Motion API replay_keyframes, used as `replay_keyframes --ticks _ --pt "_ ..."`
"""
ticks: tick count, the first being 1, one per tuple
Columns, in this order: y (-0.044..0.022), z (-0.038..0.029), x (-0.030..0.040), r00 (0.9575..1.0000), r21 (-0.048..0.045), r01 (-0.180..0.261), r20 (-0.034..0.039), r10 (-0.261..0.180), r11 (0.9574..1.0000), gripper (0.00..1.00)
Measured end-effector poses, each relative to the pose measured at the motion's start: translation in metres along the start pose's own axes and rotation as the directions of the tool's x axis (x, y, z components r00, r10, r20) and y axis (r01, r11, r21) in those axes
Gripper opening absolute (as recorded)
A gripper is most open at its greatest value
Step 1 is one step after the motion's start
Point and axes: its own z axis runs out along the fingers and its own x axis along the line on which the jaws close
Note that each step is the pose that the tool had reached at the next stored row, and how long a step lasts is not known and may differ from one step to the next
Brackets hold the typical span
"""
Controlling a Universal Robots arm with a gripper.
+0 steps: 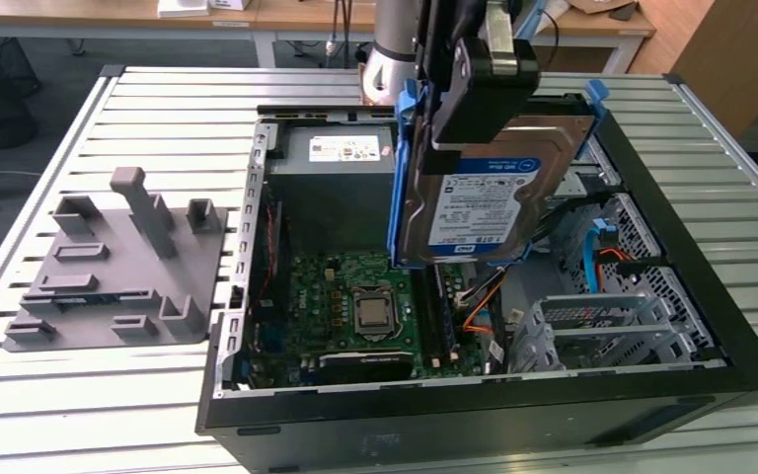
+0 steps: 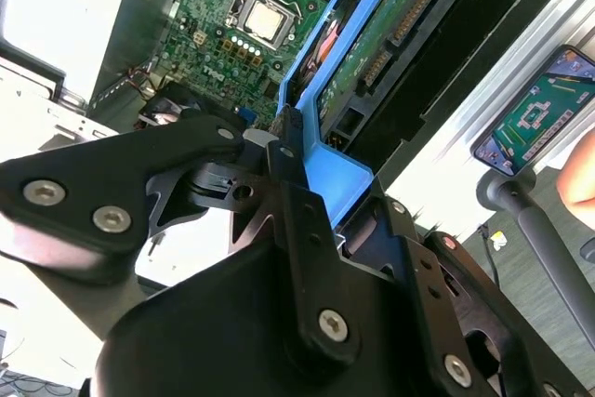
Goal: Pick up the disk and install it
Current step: 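Insert the disk into the insertion slot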
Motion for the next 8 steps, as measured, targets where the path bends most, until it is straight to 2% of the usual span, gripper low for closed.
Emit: replay_keyframes --ticks 4,8 --pt "0.0 0.0001 0.0044 1.0 0.0 0.0 0.0001 0.0 1.0 0.36" --pt "-0.0037 0.0003 0.0051 1.0 0.0001 0.0 0.0002 0.0 1.0 0.36"
